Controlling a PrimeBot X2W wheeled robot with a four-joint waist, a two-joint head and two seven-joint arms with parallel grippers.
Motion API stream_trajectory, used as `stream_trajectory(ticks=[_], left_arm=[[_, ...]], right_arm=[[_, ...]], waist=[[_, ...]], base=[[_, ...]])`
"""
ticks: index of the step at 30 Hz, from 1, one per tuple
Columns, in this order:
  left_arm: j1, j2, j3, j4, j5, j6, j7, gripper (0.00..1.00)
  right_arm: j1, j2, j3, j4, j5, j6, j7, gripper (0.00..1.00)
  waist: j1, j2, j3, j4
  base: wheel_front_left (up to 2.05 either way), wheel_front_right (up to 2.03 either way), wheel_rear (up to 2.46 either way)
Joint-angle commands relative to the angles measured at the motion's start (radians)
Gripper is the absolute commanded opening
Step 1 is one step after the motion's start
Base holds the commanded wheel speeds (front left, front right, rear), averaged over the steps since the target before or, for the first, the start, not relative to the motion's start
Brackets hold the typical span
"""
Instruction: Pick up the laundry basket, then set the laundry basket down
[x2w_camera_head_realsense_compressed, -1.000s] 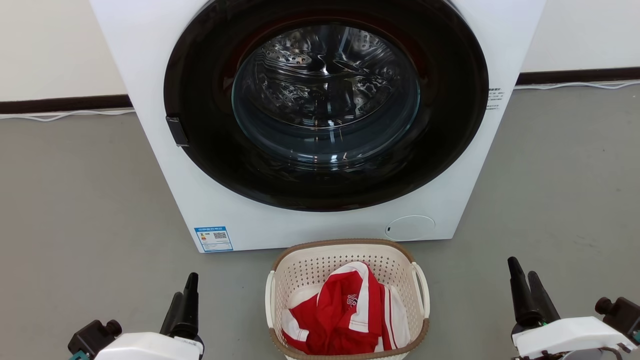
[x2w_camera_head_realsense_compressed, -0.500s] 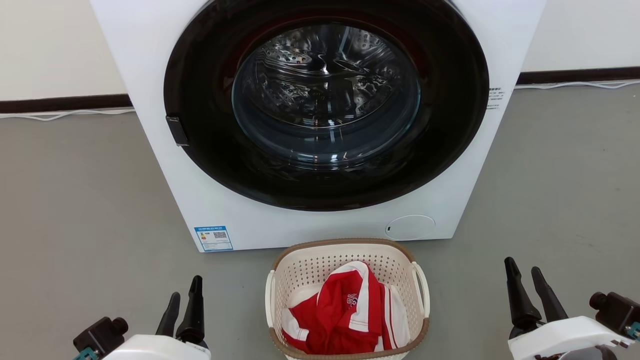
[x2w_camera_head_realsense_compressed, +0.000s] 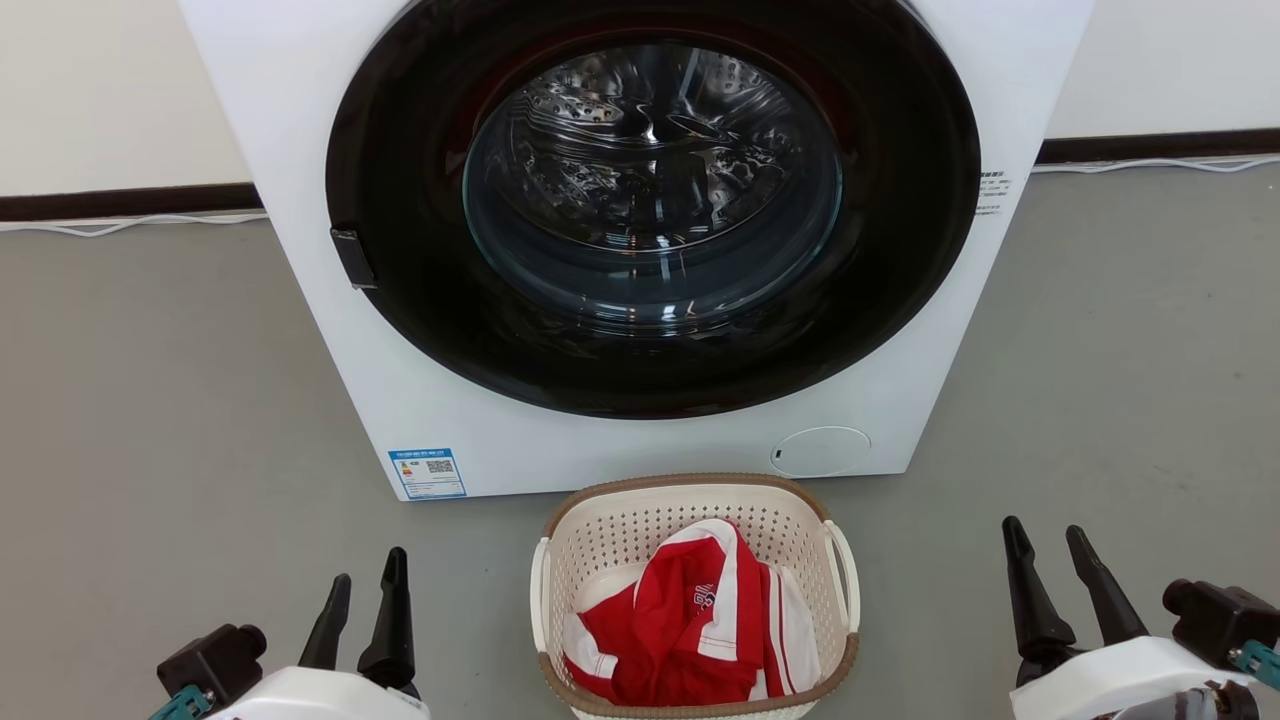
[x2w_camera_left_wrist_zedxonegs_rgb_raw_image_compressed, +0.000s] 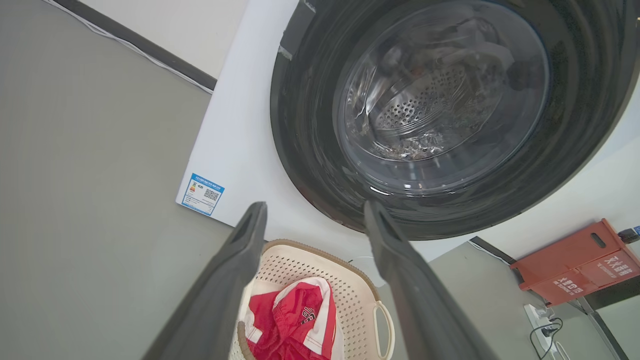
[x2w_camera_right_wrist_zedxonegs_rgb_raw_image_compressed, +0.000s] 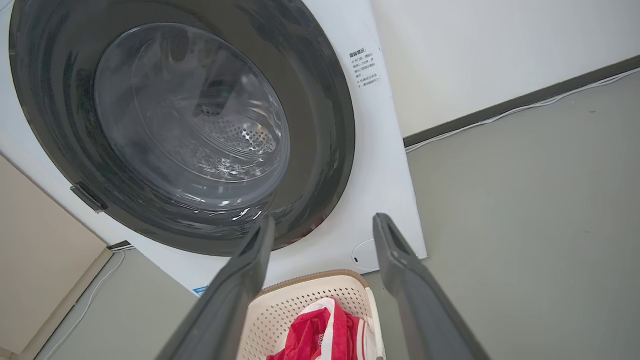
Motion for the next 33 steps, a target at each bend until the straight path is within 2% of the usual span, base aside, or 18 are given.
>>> stream_trajectory(ticks=[1, 33], left_arm=[[-0.027, 0.01, 0.017, -0.032, 0.029, 0.007, -0.014, 1.0], [-0.019, 0.014, -0.007, -0.037, 0.381, 0.033, -0.11, 1.0]], right_arm=[[-0.044, -0.022, 0.021, -0.02, -0.036, 0.005, -0.019, 1.0], [-0.032, -0.04, 0.056, -0.017, -0.451, 0.007, -0.115, 1.0]], waist=[[0.0, 0.0, 0.0, 0.0], [0.0, 0.0, 0.006, 0.007]], base=[[0.0, 0.0, 0.0], [0.0, 0.0, 0.0]])
